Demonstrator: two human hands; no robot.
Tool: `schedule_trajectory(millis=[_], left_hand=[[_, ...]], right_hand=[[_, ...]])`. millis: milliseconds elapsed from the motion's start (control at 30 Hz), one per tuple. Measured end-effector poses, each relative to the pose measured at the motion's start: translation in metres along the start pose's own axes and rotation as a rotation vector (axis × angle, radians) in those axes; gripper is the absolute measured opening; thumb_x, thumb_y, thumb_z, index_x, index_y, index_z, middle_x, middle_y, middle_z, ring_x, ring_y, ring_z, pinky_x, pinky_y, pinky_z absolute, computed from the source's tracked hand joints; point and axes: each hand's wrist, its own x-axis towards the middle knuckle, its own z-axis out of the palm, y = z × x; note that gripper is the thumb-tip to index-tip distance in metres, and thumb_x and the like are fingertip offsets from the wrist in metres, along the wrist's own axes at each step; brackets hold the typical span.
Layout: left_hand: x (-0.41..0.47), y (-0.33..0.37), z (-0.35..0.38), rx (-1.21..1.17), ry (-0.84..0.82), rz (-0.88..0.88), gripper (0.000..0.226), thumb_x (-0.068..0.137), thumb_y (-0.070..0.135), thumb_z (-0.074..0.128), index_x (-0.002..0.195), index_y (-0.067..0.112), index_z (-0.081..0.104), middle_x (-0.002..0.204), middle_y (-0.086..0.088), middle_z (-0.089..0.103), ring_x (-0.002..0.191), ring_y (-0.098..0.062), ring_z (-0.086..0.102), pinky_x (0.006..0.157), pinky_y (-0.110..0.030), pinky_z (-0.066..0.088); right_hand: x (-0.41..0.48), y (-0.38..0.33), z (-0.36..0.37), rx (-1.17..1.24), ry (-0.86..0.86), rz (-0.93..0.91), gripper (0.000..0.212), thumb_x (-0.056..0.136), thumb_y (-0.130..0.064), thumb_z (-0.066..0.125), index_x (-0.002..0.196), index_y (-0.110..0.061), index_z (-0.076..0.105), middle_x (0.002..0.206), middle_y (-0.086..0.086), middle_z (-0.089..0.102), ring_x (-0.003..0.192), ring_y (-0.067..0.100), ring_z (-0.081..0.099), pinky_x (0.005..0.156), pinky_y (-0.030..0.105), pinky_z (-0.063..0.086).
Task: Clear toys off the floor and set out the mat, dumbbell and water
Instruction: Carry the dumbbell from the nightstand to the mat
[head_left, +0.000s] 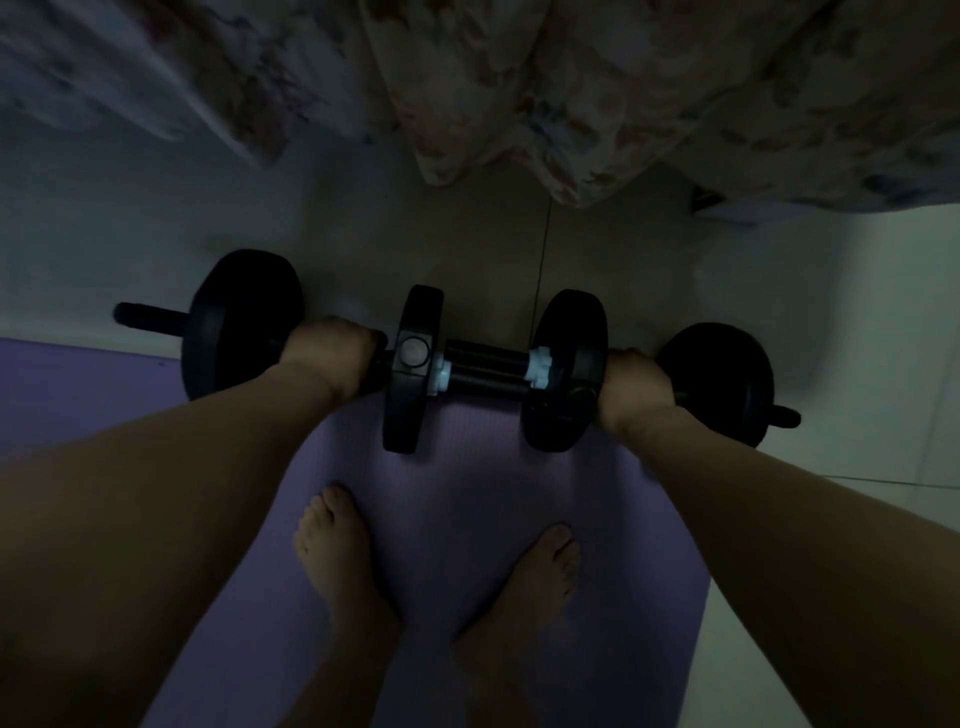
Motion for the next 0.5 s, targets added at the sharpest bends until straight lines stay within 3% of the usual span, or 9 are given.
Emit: schedule_trajectory(millis=[167,333,500], left_hand=[[0.0,-0.003,0.007,0.026,0.119,0.046,0.05,0.079,0.043,0.067,0.119,0.016,0.054,0.116,-0.011,0.062,0.111,-0.035,0.053,0.086,-0.036,0.044],[-0.003,-0.003,0.015,0.015,0.304,0.068,0.052,0.067,0.034,0.079,0.108,0.007,0.059,0.1,-0.02,0.064,0.097,-0.042,0.055,0.088,-0.045,0.042],[-0.004,-0.005,0.017,0.047,0.337,0.095,0.054,0.06,0.028,0.084,0.102,0.003,0.061,0.091,-0.024,0.064,0.088,-0.044,0.057,0.085,-0.046,0.043]], right_hand=[[-0.006,0.001,-0.001,-0.007,0.087,0.01,0.029,0.094,-0.013,0.047,0.12,-0.001,0.05,0.123,0.02,0.055,0.114,0.037,0.051,0.089,0.04,0.044],[-0.007,0.0,0.001,-0.02,0.179,0.018,0.032,0.09,-0.009,0.05,0.12,0.0,0.051,0.121,0.022,0.053,0.11,0.04,0.051,0.087,0.043,0.042],[-0.007,-0.002,0.005,-0.034,0.211,0.036,0.033,0.089,-0.009,0.052,0.12,-0.001,0.049,0.12,0.022,0.053,0.109,0.04,0.052,0.089,0.043,0.04]])
